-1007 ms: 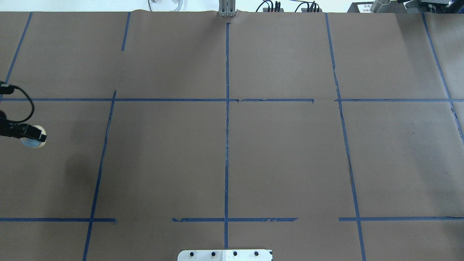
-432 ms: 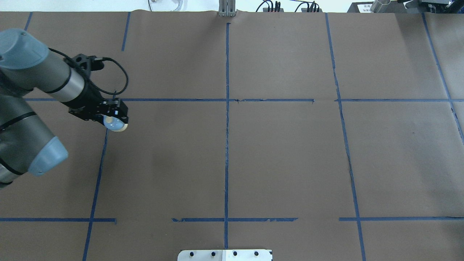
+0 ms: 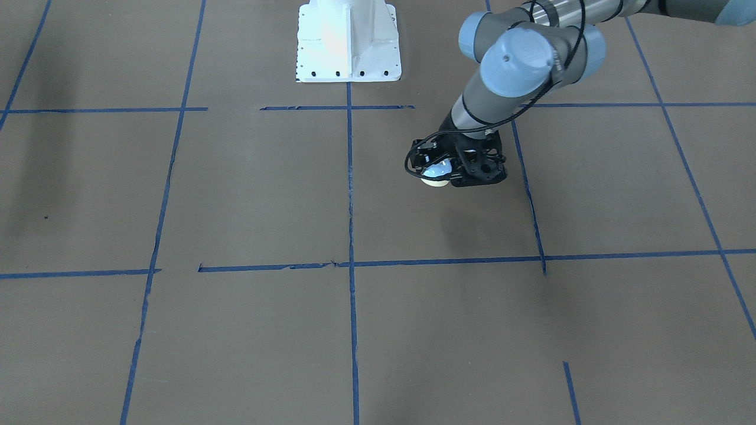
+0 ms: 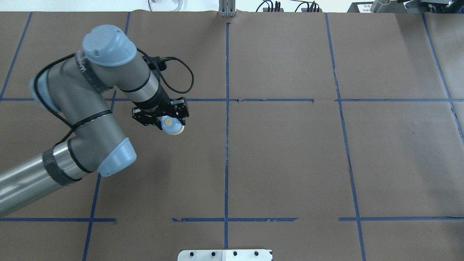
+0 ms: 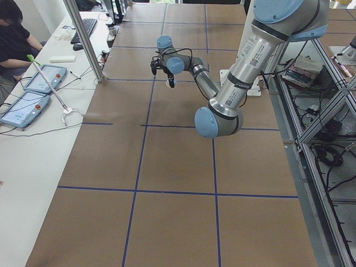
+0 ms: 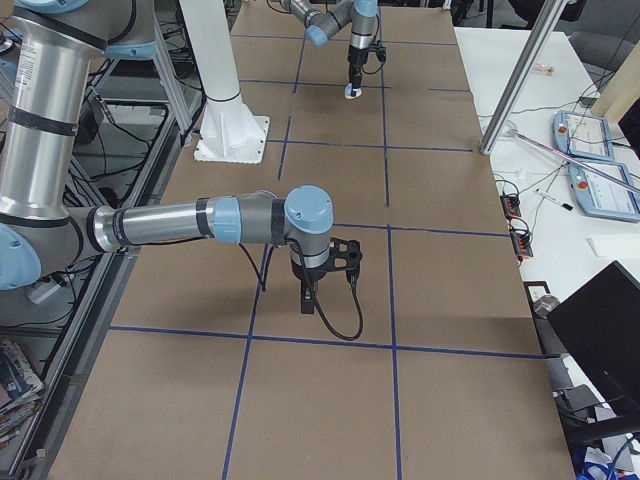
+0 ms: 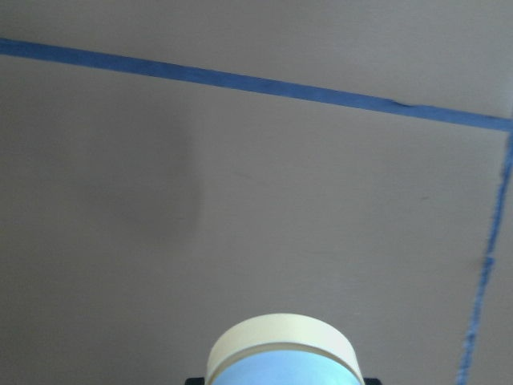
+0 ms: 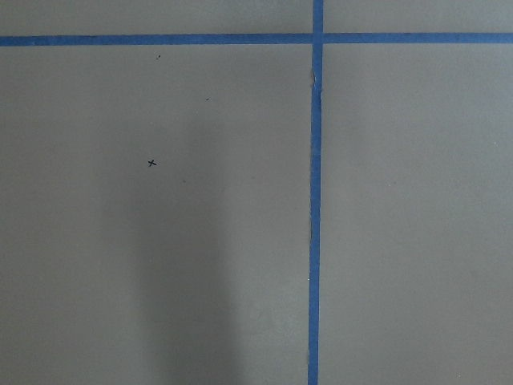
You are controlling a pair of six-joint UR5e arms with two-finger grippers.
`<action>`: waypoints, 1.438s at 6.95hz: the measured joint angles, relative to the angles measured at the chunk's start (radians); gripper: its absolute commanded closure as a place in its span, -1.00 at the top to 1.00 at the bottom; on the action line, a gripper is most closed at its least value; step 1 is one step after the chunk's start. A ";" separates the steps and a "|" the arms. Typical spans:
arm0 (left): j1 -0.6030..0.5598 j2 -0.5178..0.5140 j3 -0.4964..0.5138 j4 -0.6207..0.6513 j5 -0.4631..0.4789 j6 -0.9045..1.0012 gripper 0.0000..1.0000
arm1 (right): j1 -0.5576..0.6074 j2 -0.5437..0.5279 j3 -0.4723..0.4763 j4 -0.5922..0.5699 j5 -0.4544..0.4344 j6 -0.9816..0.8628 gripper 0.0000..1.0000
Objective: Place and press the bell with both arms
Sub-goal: 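Carry the blue-and-white bell with the left gripper toward the grid center, then lower the bell onto the tape crossing and open the left gripper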
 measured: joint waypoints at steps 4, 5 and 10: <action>0.041 -0.347 0.476 -0.090 0.083 -0.087 -0.83 | 0.000 0.000 -0.001 0.000 0.000 0.000 1.00; 0.049 -0.384 0.556 -0.136 0.115 -0.092 -0.83 | 0.000 0.000 -0.001 0.000 0.000 0.000 1.00; 0.069 -0.411 0.647 -0.187 0.140 -0.091 1.00 | 0.000 0.002 -0.007 0.000 -0.001 0.000 1.00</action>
